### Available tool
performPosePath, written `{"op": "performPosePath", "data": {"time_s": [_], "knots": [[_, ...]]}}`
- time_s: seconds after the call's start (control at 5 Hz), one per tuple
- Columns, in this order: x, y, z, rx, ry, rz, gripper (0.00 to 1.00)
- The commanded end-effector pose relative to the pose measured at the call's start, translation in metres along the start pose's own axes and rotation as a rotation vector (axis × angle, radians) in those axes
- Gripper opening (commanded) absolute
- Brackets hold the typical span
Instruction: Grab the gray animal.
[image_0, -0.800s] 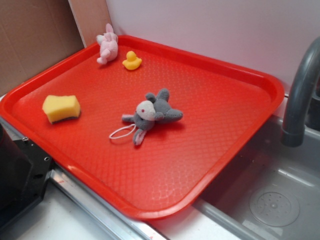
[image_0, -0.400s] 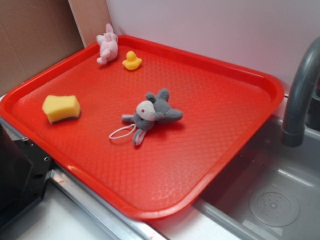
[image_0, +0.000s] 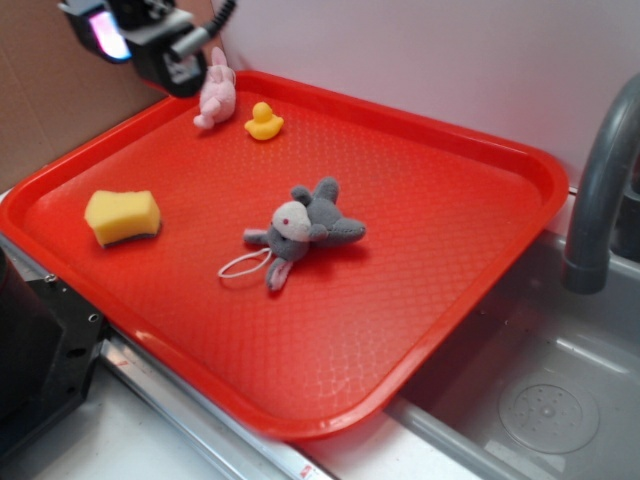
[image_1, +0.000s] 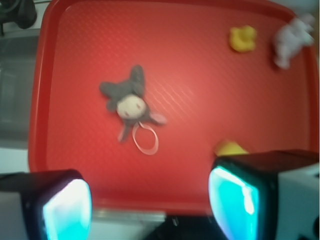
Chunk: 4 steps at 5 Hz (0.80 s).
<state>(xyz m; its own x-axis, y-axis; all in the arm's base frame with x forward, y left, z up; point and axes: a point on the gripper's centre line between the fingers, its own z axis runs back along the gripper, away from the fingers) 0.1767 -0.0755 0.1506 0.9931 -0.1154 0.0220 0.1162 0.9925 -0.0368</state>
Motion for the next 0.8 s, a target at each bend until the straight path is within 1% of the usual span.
{"op": "performPosePath", "data": {"time_s": [0.0, 0.2, 0.4, 0.6], "knots": [[0.037, -0.005, -0.042, 0.016, -0.042, -0.037, 1.00], [0.042, -0.005, -0.067, 0.027, -0.024, -0.048, 1.00], [0.044, -0.005, -0.087, 0.009, -0.006, -0.060, 1.00], [0.042, -0.008, -0.110, -0.005, 0.082, -0.102, 1.00]]}}
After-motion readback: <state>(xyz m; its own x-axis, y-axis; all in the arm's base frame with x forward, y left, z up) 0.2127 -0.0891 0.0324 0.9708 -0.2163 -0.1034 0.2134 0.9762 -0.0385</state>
